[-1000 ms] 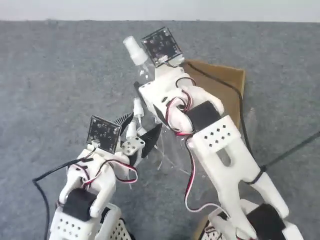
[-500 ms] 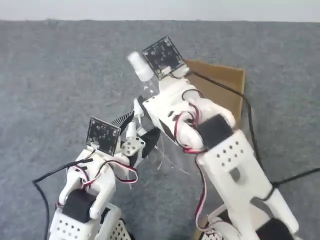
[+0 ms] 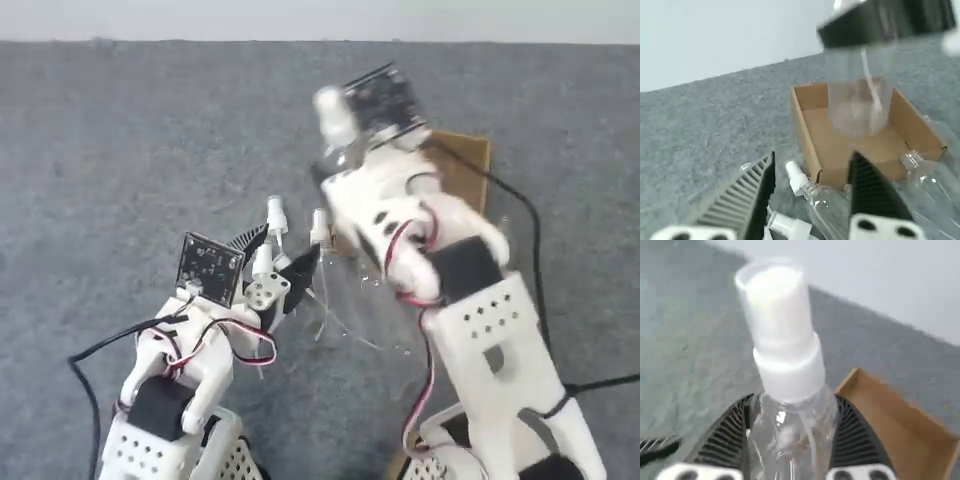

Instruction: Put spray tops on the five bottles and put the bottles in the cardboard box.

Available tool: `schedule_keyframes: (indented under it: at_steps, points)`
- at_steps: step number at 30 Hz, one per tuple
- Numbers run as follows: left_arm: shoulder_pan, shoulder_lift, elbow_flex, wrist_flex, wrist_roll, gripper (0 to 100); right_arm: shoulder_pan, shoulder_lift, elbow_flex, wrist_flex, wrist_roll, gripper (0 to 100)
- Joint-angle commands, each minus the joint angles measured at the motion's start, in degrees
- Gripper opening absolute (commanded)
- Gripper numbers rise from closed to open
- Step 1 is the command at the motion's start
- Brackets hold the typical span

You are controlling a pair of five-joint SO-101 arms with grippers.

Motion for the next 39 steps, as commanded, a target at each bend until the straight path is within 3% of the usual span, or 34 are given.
schedule_keyframes:
  at_steps: [1, 5, 25, 32, 39]
  points:
    - [0.0, -1.1, -0.4, -0.7, -0.4, 10, 7.1, 6.5, -0.5, -9.0, -0.6, 0.6]
    - [0.0, -1.1, 0.6, -1.1, -0.4, 1, 10.3, 15.4, -0.5, -17.5, -0.8, 0.6]
    - [0.0, -1.1, 2.8, -3.0, -0.4, 1, 14.2, 43.9, -0.5, -53.8, -0.9, 0.6]
    - [0.0, -1.1, 2.8, -3.0, -0.4, 1, 14.4, 49.5, -0.9, -58.3, -6.8, 0.6]
    - [0.0, -1.1, 2.8, -3.0, -0.4, 1, 14.4, 50.5, -0.8, -57.8, -6.9, 0.6]
